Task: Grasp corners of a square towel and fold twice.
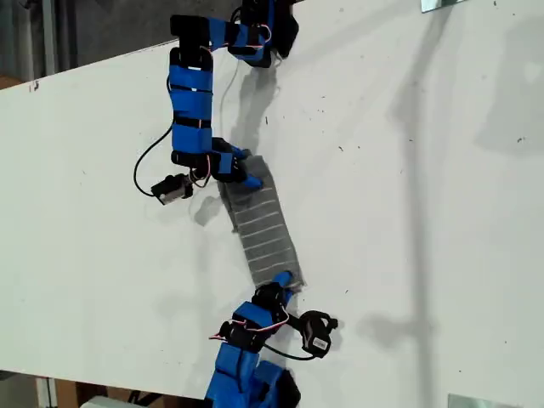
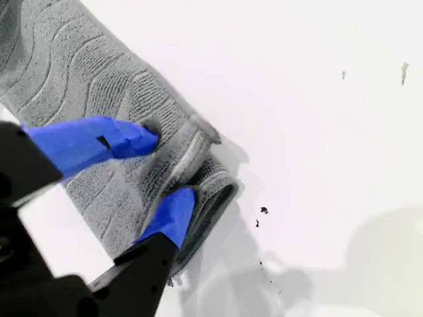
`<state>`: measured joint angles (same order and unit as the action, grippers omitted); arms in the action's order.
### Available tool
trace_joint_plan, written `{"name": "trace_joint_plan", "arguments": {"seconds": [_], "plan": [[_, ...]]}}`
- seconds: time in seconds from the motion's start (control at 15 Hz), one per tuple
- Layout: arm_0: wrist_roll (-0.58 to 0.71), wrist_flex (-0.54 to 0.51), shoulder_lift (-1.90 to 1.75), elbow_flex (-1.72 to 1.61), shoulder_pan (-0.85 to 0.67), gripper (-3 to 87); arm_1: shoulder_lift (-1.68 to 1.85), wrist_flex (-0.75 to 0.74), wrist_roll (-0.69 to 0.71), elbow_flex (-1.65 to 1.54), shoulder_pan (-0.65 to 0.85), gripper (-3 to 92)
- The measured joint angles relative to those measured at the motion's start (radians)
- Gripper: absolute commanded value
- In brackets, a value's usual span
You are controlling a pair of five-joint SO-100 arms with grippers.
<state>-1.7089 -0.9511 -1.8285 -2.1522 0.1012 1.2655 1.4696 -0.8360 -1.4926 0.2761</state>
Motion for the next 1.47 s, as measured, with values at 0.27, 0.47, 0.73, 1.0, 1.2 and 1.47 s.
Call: {"name": "trace_joint_plan", "arguments": {"seconds": [0.27, 0.47, 0.73, 1.0, 1.2, 1.47], "plan": [[-0.018, -0.11, -0.149, -0.025, 0.002, 27.8, 0.012, 0.002, 0.043, 0.0, 0.081, 38.7], [-0.049, -0.149, -0.43, -0.183, 0.003, 27.7, 0.012, 0.043, 0.097, 0.0, 0.144, 38.3], [-0.091, -0.149, -0.606, -0.318, 0.02, 27.0, -0.051, -0.011, 0.112, -0.049, 0.225, 13.4], [-0.173, -0.172, -0.796, -0.486, 0.058, 27.0, -0.133, -0.083, 0.107, -0.031, 0.163, 6.6], [-0.272, -0.227, -1.043, -0.63, 0.124, 27.1, -0.094, -0.123, 0.077, -0.127, 0.152, -0.1], [-0.304, -0.241, -1.132, -0.686, 0.146, 27.0, 0.308, -0.256, -0.147, -0.658, 0.187, -0.1]]}}
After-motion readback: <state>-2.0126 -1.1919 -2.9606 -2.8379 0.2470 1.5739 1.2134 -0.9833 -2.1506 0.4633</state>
